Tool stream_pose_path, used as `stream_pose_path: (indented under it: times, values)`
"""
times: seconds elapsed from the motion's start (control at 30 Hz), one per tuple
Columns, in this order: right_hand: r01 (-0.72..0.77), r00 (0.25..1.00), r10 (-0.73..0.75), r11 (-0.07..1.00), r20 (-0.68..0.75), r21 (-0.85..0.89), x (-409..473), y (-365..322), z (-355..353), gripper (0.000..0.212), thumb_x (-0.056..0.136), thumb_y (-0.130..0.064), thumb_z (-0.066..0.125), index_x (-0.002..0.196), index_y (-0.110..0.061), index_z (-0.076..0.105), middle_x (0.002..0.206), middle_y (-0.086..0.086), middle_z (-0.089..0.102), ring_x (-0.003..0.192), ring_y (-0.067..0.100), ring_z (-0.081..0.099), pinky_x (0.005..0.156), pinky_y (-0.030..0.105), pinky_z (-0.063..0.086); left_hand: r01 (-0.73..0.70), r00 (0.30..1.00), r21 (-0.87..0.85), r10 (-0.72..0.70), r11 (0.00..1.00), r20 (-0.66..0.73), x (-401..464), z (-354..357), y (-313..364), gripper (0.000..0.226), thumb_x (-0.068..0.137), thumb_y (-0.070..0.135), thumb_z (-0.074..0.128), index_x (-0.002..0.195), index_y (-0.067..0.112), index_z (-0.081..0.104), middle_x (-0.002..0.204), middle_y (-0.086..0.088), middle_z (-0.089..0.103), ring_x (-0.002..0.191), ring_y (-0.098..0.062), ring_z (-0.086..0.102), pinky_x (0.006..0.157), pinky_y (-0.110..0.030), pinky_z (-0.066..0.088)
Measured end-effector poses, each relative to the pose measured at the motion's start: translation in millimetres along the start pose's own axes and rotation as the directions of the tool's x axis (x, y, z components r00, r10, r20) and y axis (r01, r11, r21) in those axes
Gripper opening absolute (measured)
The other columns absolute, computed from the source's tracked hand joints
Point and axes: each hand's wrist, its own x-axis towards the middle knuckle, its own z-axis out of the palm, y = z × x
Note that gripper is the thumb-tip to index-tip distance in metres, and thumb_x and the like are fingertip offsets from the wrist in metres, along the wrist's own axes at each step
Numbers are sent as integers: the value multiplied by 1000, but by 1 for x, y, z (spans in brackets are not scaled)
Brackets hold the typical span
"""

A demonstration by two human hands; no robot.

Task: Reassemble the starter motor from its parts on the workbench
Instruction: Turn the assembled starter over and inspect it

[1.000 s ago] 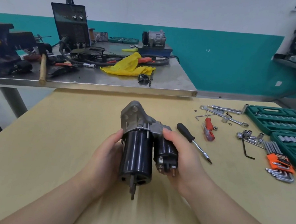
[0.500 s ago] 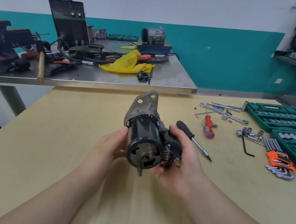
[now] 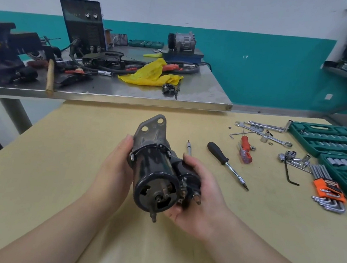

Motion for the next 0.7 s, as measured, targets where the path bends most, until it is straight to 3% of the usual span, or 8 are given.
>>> stream_pose_path:
  times: [0.07,0.13,0.2,0.27,0.53,0.7]
  values:
    - [-17,1000,17,999,-6,-49,1,2,-1,33,83,-49,74,99,-20,71,84,2,65,64,19,52,43,20,30,-63,997,43,65,997,-51,1,0,-2,67,102,59,48,133,3,67,131,-28,70,127,-47,65,114,-61,47]
    - [-40,999,40,996,-2,-77,2,4,-1,34,85,-51,73,98,-20,72,86,3,64,65,19,49,44,22,28,-194,975,115,204,974,-87,1,-1,-3,47,104,51,50,123,14,72,118,-19,75,111,-35,73,97,-47,59]
    - [-64,998,65,993,13,-100,2,6,-1,34,85,-52,73,97,-20,74,85,3,65,64,19,51,44,22,31,-229,969,71,235,971,-79,-1,-3,-1,51,97,50,57,125,9,71,114,-25,73,102,-38,71,87,-46,60]
    - [-71,997,75,988,20,-134,2,7,0,33,85,-53,73,93,-21,76,83,3,65,64,19,52,44,22,33,-194,979,0,194,981,-57,-3,-4,3,63,94,52,61,125,-2,71,117,-33,71,102,-44,71,87,-50,60]
    - [-43,999,44,979,2,-200,3,7,0,34,88,-56,73,94,-23,73,82,2,62,61,17,54,46,22,36,6,998,-116,-12,993,-54,-6,-4,10,65,102,55,51,115,-4,75,103,-28,75,90,-39,75,73,-41,65]
    - [-11,997,40,932,72,-361,1,-3,-1,58,91,-77,59,90,-22,75,74,5,62,56,19,57,47,25,39,91,993,-232,-107,968,-57,-1,-12,12,65,95,65,60,100,5,84,102,-19,78,88,-33,78,76,-40,67]
